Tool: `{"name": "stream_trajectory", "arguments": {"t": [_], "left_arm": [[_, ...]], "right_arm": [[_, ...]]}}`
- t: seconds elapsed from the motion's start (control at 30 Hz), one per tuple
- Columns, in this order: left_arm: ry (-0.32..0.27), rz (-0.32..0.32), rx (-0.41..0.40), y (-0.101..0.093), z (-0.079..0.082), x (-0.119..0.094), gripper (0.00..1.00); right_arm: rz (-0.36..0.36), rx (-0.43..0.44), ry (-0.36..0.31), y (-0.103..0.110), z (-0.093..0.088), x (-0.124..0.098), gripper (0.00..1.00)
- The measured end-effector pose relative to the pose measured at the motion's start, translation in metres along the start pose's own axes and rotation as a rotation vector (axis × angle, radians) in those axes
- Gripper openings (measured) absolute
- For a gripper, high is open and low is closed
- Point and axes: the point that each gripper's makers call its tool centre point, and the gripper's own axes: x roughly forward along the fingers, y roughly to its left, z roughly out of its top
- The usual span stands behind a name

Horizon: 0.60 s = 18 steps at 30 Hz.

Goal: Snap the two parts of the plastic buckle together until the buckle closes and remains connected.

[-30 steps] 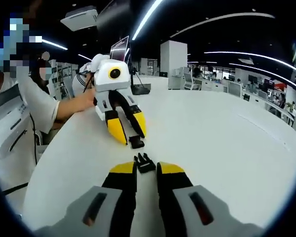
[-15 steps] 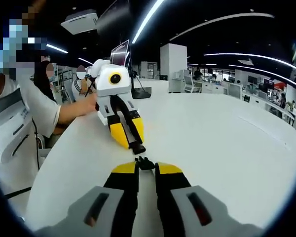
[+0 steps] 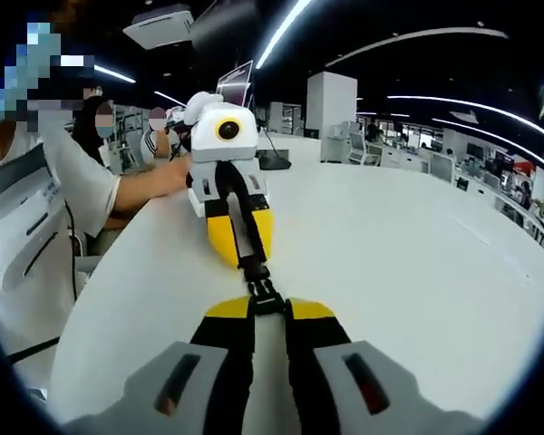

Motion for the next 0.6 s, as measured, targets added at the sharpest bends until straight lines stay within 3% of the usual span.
{"name": "stream_trajectory", "arguments": {"t": [0.6], "left_arm": [[0.003,-0.026,0.002,-0.0026,-0.0004,-0.0015,0.12]], "right_arm": [[0.011,-0.003,0.006,0.0065,0.0008,-0.0016,0.12]]}}
